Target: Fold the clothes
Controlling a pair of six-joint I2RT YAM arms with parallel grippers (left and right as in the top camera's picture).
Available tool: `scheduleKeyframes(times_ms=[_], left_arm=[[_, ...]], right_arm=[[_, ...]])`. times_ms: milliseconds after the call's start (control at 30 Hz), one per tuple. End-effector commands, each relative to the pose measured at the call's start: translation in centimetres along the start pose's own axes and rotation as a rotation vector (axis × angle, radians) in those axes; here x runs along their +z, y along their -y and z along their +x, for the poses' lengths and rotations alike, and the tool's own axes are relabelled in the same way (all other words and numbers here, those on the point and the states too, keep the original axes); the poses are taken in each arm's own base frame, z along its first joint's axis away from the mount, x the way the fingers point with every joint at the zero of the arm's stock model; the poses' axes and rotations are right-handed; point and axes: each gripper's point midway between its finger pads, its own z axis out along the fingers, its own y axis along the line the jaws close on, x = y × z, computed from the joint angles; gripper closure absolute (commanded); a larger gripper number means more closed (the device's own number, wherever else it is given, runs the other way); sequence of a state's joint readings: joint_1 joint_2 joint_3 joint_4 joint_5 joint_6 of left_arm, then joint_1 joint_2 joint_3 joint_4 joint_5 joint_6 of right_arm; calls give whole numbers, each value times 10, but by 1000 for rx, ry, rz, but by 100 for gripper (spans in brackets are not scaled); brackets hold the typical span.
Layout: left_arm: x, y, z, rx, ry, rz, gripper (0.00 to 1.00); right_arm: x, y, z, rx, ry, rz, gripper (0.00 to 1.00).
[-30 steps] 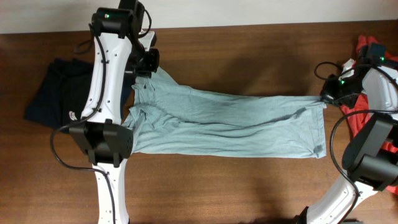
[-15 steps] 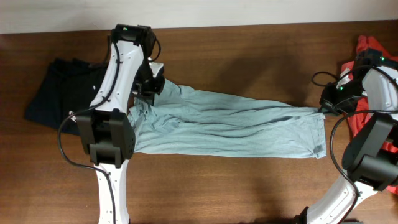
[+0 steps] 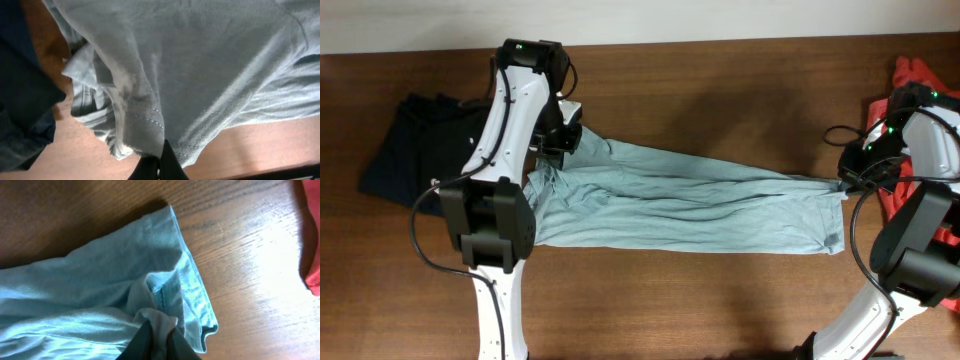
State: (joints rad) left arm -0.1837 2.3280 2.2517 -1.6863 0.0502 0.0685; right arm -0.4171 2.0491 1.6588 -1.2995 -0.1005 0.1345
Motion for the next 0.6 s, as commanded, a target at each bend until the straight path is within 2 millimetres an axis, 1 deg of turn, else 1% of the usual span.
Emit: scheduleKeyframes(times_ms=[0, 167, 200, 233, 267, 300, 333, 367, 433, 500, 567], left_arm=[[-6, -3, 13, 35, -6, -17, 99], [14, -3, 31, 32, -101, -12, 99], [17, -3, 33, 31, -115, -11, 99], [19, -3, 35, 31, -125, -10, 96], [20, -3, 36, 31, -129, -10, 84], [20, -3, 36, 31, -129, -10, 77], [18, -4, 35, 31, -122, -15, 74], [16, -6, 35, 32, -115, -25, 72], [8, -8, 33, 33, -89, -43, 62], [-3, -8, 32, 32, -52, -46, 60], [-21, -11, 31, 25, 9, -49, 60]], right_arm=[[-14, 4, -1, 6, 35, 27, 86], [-14, 6, 3, 4, 17, 33, 86], [-14, 5, 3, 4, 18, 32, 83], [-14, 5, 3, 4, 18, 32, 77], [-14, 5, 3, 4, 18, 32, 66], [-14, 5, 3, 4, 18, 32, 59], [-14, 5, 3, 5, 18, 32, 56], [-14, 5, 3, 5, 19, 32, 57], [-15, 7, 2, 10, 22, 31, 57], [-18, 10, -1, 38, 33, 26, 57], [-27, 6, -6, 53, 58, -18, 56]])
